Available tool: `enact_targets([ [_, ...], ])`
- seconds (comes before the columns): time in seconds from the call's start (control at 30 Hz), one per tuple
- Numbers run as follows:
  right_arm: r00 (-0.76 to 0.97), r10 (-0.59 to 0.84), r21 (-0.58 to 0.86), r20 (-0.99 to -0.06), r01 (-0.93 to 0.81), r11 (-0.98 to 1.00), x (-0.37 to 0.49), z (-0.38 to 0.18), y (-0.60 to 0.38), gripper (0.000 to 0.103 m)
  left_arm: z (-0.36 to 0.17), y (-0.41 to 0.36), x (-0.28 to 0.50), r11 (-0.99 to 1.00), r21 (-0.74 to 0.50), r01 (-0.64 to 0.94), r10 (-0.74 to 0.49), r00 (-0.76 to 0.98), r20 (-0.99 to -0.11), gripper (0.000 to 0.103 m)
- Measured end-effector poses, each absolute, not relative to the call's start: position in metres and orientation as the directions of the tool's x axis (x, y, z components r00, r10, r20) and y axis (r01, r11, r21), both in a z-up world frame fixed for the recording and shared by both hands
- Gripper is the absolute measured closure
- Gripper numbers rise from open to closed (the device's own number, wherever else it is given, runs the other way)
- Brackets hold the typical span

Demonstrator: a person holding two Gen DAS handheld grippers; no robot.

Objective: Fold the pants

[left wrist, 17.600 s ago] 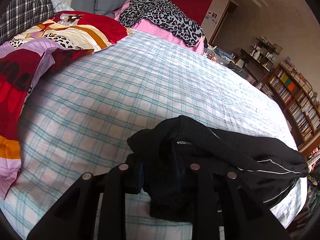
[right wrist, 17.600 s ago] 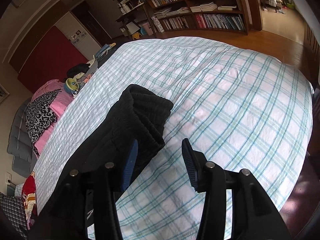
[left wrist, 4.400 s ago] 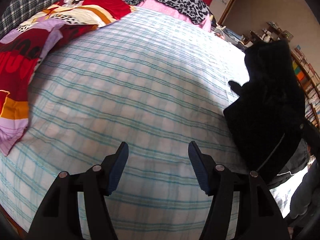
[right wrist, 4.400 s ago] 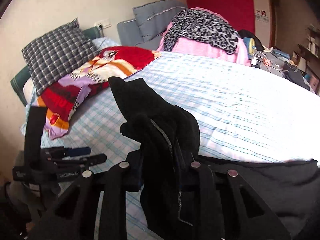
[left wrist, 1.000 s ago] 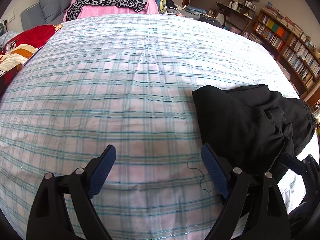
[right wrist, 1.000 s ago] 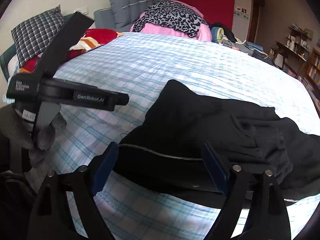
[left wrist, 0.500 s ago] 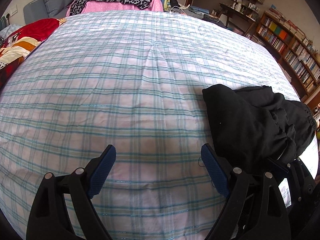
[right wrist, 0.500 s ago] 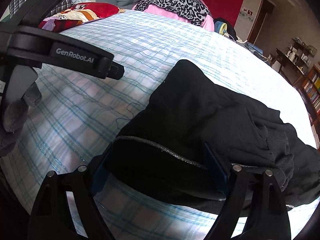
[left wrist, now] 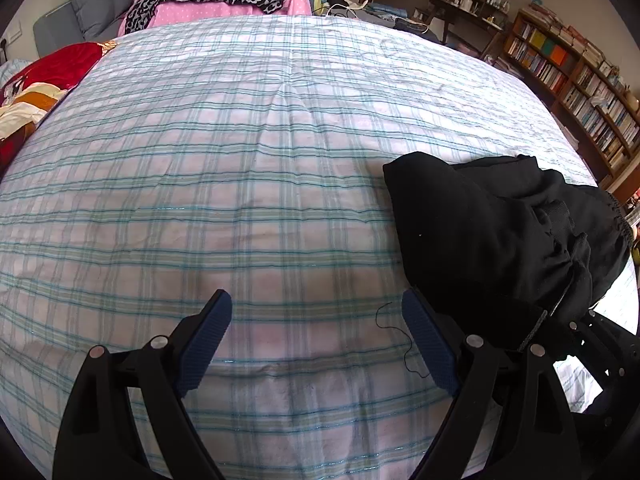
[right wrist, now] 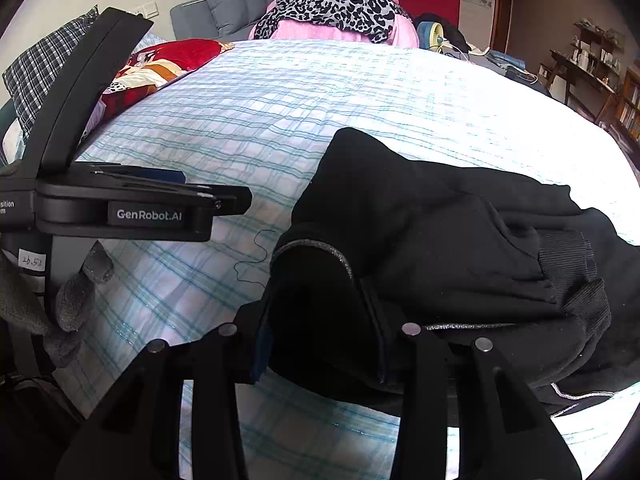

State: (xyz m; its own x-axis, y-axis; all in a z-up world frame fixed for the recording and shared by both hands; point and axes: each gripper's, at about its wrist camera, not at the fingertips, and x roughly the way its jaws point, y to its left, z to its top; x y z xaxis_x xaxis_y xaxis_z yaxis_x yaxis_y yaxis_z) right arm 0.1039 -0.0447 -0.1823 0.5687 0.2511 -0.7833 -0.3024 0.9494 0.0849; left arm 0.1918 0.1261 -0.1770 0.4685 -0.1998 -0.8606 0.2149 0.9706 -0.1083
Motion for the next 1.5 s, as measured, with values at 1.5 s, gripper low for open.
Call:
enact_targets([
  [1.5, 0.682, 0.356, 0.458, -0.639, -0.035, 0.888, 0.063, -0.136, -0.222, 0.029, -0.157, 0.032, 0.182, 0.926, -0.059, 0.373, -0.240, 0.459, -0.855, 0.017],
])
